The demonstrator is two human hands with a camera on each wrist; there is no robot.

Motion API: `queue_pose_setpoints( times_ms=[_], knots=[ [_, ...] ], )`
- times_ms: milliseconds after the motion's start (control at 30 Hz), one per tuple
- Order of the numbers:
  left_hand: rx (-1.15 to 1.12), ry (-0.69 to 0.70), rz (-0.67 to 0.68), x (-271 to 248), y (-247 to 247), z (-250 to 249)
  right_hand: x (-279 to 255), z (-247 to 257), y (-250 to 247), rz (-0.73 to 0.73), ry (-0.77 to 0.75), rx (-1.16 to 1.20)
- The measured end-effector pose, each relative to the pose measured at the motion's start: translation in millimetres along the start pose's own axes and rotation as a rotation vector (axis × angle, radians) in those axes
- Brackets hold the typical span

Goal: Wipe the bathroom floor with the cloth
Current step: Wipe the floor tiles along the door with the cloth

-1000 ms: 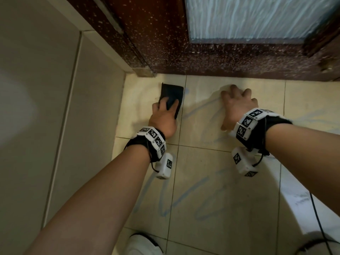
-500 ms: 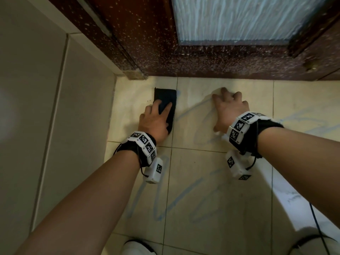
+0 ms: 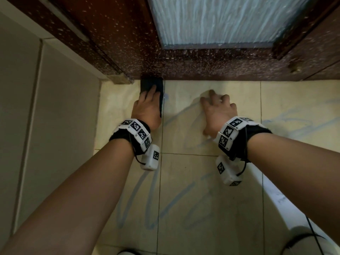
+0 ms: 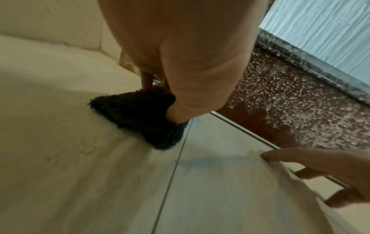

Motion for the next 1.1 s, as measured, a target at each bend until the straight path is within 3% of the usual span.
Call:
queue_pose_setpoints(
  times_ms=[400, 700, 933, 1100],
  knots=[
    [-0.083, -0.064, 0.079, -8, 3, 21, -3, 3, -3, 0.006, 0.014, 0.018],
    [-0.180, -0.249, 0.148, -25, 7, 106, -3, 4, -1, 0.008, 0.022, -0.005],
    [-0.196, -0.331, 0.096, -51, 16, 138, -3, 4, -1, 0.016, 0.018, 0.003],
    [-0.174, -0.310, 0.085, -75, 29, 142, -3, 8, -1, 0.028, 0.049, -0.002]
  ],
)
Point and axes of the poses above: each hand's wrist, its own x-axis towards the middle knuckle, its own y-axis out of the palm, z = x × y, the point moved 6 cm from there along x, towards the middle knuckle, and after that the axes turned 2 degrees about z, right-handed, at the moved point
